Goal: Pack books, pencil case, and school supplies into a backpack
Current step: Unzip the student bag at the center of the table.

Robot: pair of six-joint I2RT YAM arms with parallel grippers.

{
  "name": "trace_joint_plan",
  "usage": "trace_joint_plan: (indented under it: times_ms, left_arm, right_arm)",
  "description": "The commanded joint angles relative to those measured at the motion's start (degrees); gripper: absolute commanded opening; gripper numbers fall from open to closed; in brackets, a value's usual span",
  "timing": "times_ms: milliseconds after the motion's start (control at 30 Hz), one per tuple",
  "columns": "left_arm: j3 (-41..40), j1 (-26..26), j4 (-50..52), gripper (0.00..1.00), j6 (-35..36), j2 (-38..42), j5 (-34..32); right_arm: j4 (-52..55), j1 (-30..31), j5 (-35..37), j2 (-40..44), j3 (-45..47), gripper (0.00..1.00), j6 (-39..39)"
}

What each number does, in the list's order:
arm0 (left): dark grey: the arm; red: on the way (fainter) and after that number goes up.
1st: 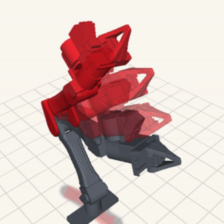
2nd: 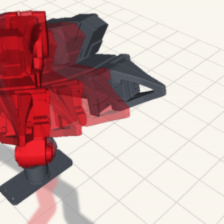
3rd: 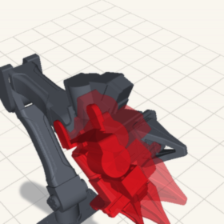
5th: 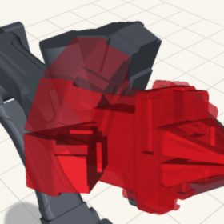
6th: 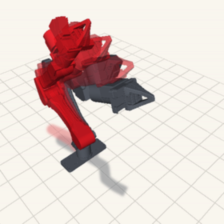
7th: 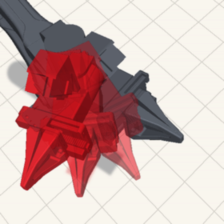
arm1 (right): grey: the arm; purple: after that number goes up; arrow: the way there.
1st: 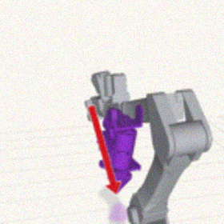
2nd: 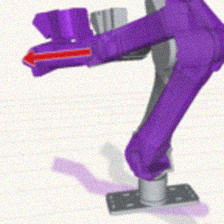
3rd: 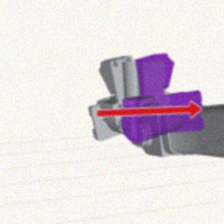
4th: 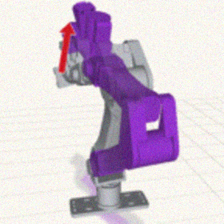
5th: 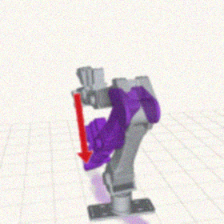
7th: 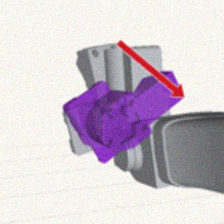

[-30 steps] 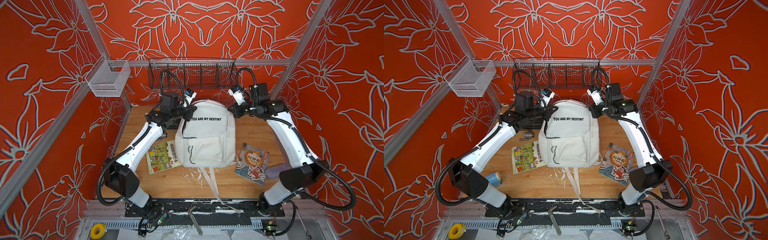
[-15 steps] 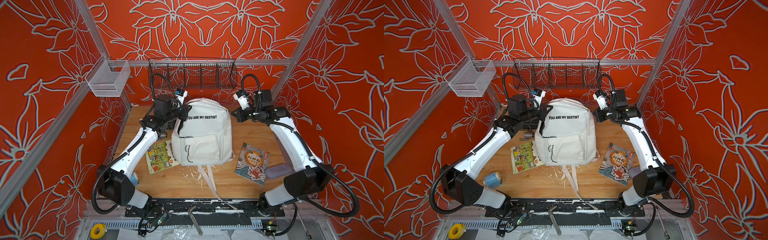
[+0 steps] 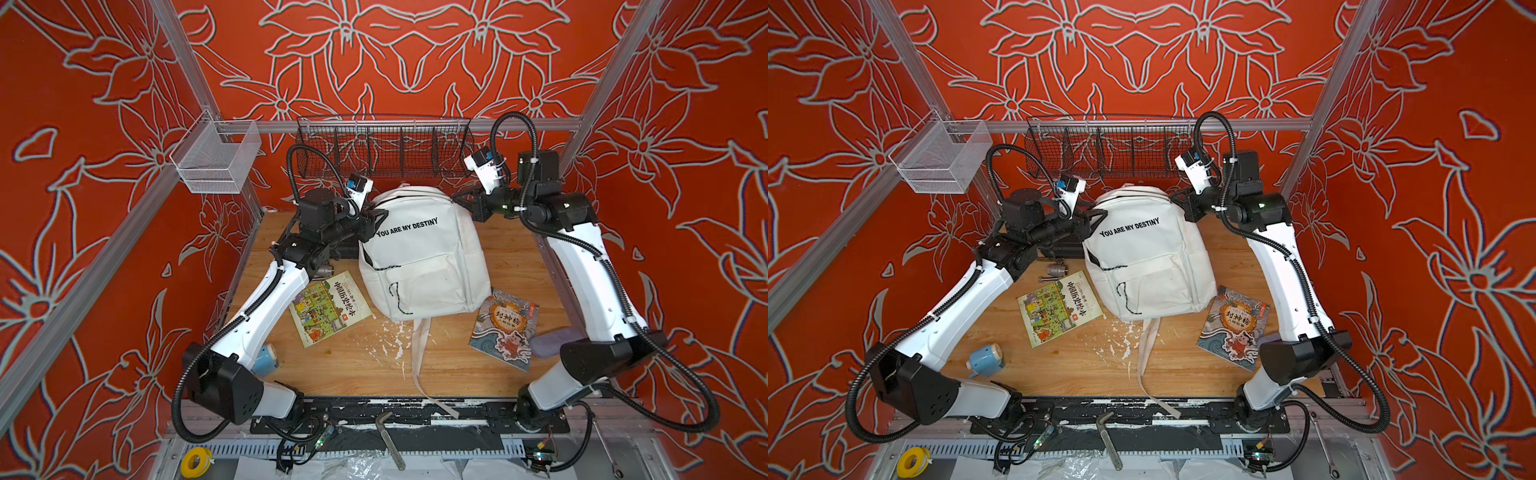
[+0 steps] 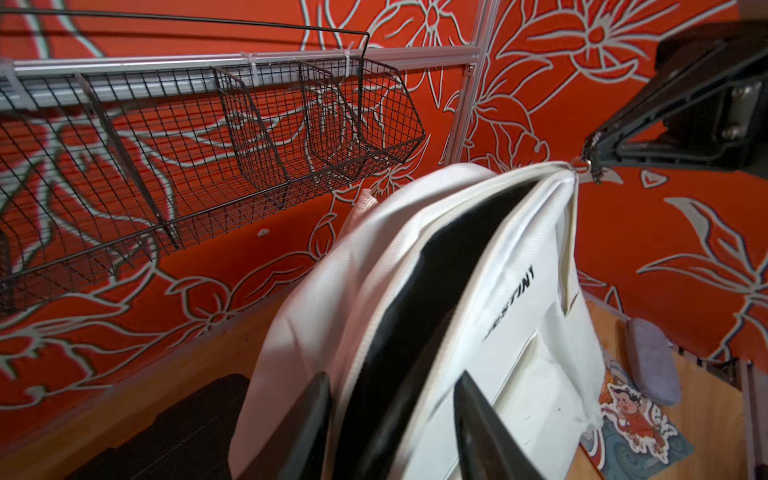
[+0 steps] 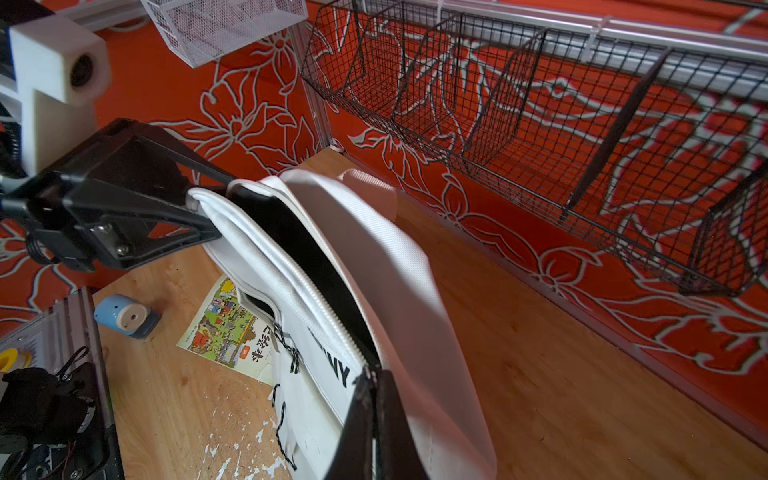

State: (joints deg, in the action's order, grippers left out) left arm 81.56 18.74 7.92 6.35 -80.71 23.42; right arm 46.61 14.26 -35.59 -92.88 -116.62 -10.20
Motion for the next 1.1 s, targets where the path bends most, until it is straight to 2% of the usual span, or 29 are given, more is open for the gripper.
trace_joint_plan:
  times_ms: [0, 133, 300, 567, 733, 767, 833, 967, 1067]
  left_arm:
    - [2.8, 3.0, 2.2, 0.54, 9.6, 1.4, -1.3]
    - [7.0, 7.4, 5.6, 0.64, 20.0, -0.6, -3.4]
    - [15.3, 11.1, 12.5, 0.65, 29.1, -5.9, -4.5]
    - [24.8, 11.4, 19.1, 0.62, 37.0, -13.8, -5.8]
    - [27.4, 11.4, 22.0, 0.49, 40.7, -16.2, -6.6]
    - [27.3, 11.4, 21.6, 0.44, 40.7, -16.2, -6.8]
    - [27.2, 11.4, 20.7, 0.32, 40.4, -16.4, -7.8]
    - [27.7, 11.4, 19.1, 0.0, 39.4, -16.5, -10.3]
    - [29.3, 11.4, 19.3, 0.0, 35.7, -16.9, -12.4]
  right_arm:
    - [1.2, 1.7, -3.7, -1.1, -2.3, 0.0, -2.7]
    - [1.1, 2.5, -4.7, -1.6, -4.0, 0.0, -3.3]
    - [2.5, 3.6, -5.5, -2.6, -6.5, 0.0, -3.5]
    - [3.1, 5.5, -6.1, -2.6, -6.0, 0.0, -3.5]
    - [3.0, 6.3, -6.1, -2.7, -5.6, 0.0, -3.3]
    - [2.8, 6.4, -6.0, -2.7, -5.6, 0.0, -3.2]
    - [2.7, 6.5, -5.8, -2.6, -5.5, 0.0, -2.6]
    - [1.3, 6.7, -4.4, -1.9, -4.1, 0.0, 0.4]
    - [-1.2, 6.8, -3.2, -0.7, -1.2, 0.0, 3.7]
